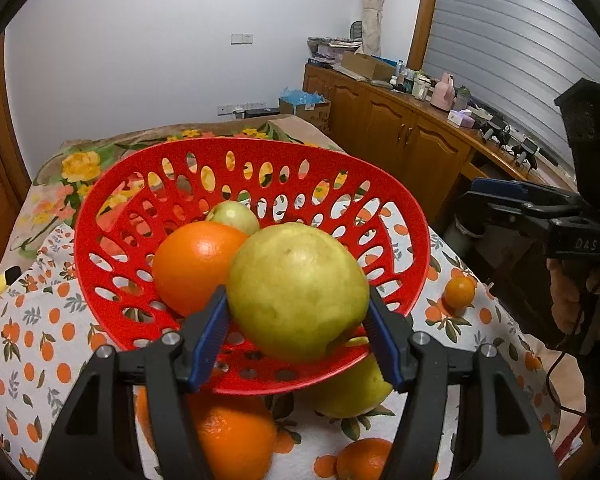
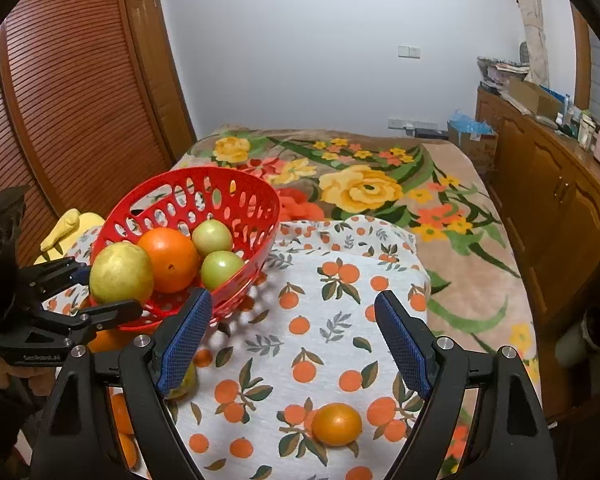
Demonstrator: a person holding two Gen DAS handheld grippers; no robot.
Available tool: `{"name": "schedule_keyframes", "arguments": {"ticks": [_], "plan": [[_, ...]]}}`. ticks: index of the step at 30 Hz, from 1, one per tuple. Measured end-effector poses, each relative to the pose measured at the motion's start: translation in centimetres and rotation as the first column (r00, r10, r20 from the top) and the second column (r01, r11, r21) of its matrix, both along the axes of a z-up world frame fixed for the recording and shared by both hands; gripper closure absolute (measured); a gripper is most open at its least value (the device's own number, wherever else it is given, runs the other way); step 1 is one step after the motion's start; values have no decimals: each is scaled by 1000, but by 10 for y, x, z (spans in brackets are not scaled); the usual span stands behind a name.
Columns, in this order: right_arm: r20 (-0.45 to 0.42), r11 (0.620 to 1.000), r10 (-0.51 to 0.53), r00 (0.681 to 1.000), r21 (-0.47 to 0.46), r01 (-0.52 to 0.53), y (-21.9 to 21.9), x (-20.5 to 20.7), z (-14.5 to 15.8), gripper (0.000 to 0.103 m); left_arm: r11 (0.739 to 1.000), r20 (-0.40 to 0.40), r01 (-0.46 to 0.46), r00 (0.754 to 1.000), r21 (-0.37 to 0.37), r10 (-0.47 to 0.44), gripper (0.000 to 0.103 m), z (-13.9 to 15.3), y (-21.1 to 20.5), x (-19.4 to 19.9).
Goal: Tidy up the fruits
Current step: 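Lower the yellow pomelo into the red basket and open the left tool, then move left tool toward a tangerine while right tool closes on a small orange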
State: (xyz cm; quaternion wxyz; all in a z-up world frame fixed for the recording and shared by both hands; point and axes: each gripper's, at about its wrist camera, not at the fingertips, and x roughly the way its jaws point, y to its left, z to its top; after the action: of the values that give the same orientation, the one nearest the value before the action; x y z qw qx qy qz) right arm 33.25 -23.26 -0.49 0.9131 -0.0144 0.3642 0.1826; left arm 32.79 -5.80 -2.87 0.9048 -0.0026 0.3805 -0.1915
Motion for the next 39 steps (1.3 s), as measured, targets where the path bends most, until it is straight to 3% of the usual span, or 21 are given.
{"name": "schedule_keyframes", "arguments": {"ticks": [16, 23, 39], "plan": [[10, 1000, 21, 1000, -21, -21, 9, -18, -4, 18, 999, -2, -43, 999, -8, 43, 38, -2, 17, -7], [12, 1000, 19, 1000, -16, -19, 9, -36, -3, 18, 999, 65, -51, 997, 0, 51, 30, 14, 18, -36], [48, 1000, -9, 999, 16, 8, 2, -105, -13, 18, 996, 120, -84, 989, 16, 82, 29, 19, 23, -108]]}}
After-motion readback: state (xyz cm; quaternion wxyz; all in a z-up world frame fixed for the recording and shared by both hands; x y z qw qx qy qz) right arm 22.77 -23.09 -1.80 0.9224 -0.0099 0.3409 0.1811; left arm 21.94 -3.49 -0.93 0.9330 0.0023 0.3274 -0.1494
